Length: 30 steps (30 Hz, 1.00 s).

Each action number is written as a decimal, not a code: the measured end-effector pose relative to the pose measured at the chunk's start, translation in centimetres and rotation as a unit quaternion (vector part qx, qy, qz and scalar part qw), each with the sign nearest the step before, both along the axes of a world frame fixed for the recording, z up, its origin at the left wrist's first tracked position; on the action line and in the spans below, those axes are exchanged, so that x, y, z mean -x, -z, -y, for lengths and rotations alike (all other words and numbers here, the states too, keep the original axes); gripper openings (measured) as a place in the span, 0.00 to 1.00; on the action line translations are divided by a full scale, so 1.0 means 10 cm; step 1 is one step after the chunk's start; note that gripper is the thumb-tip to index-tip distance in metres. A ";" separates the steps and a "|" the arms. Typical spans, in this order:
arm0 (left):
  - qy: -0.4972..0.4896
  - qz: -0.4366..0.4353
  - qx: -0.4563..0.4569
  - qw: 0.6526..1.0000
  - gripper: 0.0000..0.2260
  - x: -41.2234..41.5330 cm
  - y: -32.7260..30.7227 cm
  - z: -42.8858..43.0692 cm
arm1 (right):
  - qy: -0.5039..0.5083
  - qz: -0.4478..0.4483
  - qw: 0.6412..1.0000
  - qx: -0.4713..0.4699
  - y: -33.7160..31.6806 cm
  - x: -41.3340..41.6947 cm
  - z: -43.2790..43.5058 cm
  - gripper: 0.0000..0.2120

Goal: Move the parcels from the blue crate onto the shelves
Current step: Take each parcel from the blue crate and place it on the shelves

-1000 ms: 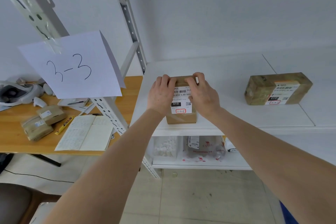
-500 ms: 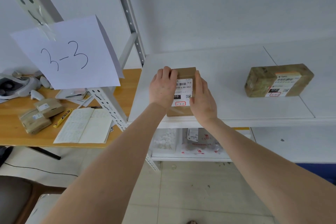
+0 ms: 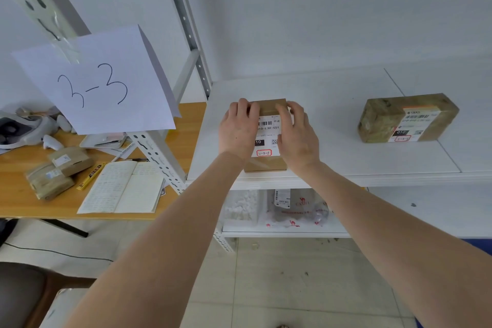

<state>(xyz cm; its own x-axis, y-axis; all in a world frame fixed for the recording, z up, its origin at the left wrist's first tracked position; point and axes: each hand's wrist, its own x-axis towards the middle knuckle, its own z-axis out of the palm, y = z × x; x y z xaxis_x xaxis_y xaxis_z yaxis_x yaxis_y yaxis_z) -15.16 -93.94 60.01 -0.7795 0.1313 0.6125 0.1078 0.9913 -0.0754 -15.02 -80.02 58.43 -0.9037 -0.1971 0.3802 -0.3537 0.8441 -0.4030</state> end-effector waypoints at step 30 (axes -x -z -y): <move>0.021 0.003 0.004 1.000 0.22 0.39 0.02 0.13 | -0.008 0.048 0.996 -0.070 -0.20 0.46 0.13 0.30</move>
